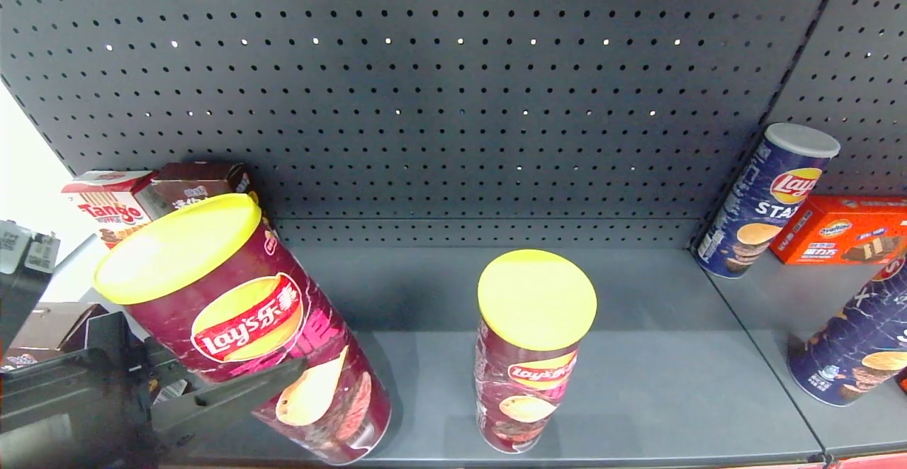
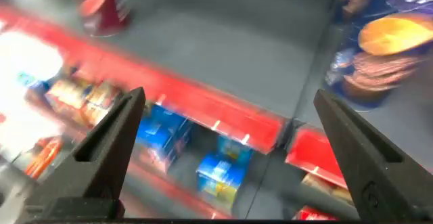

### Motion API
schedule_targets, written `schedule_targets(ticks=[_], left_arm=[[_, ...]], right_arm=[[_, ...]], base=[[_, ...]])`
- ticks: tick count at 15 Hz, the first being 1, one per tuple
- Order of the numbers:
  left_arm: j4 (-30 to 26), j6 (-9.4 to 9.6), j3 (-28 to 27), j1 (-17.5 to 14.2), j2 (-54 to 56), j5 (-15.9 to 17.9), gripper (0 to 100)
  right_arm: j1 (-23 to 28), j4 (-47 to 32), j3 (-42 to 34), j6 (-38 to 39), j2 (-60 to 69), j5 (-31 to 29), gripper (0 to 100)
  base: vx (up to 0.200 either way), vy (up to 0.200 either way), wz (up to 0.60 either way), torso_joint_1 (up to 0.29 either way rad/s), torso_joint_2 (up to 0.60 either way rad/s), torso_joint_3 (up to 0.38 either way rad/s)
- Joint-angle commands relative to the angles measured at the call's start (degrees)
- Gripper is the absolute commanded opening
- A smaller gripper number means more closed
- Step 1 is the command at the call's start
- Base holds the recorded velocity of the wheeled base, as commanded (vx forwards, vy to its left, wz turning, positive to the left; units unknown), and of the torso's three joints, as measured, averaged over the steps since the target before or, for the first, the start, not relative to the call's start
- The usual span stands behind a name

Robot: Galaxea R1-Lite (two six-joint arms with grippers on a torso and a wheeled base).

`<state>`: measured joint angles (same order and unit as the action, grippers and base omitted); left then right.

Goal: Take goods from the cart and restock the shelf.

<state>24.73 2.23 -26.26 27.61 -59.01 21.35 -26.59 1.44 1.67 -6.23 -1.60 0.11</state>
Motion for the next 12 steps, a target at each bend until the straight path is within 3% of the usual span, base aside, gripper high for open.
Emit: schedule_targets(ticks=[1, 3, 5, 6, 8, 12], left_arm=[[0.0, -0.03, 0.2, -0.1, 1.4, 0.1, 0], [0.1, 0.05, 0.2, 0.1, 1.5, 0.3, 0], [0.1, 0.05, 0.2, 0.5, 1.7, 0.6, 0], [0.1, 0.05, 0.2, 0.6, 2.0, 0.7, 0], [0.1, -0.03, 0.4, 0.3, 2.3, 2.3, 0], [0.1, 0.05, 0.9, 0.5, 2.8, 2.6, 0]], right_arm=[[0.0, 0.3, -0.8, 0.2, 1.6, 0.0, 100], [0.0, 0.1, -0.8, 0.4, 1.6, 0.6, 100], [0.0, 0.1, -0.7, 0.6, 1.6, 9.9, 100], [0.0, 0.0, -0.7, 1.3, 1.6, 9.5, 100], [0.9, -1.4, -1.6, 7.2, 1.6, -4.7, 100], [1.4, -1.6, -1.5, 5.4, 1.6, -2.2, 100]], base=[[0.000, 0.000, 0.00, 0.000, 0.00, 0.000], [0.000, 0.000, 0.00, 0.000, 0.00, 0.000], [0.000, 0.000, 0.00, 0.000, 0.00, 0.000], [0.000, 0.000, 0.00, 0.000, 0.00, 0.000], [0.000, 0.000, 0.00, 0.000, 0.00, 0.000], [0.000, 0.000, 0.00, 0.000, 0.00, 0.000]])
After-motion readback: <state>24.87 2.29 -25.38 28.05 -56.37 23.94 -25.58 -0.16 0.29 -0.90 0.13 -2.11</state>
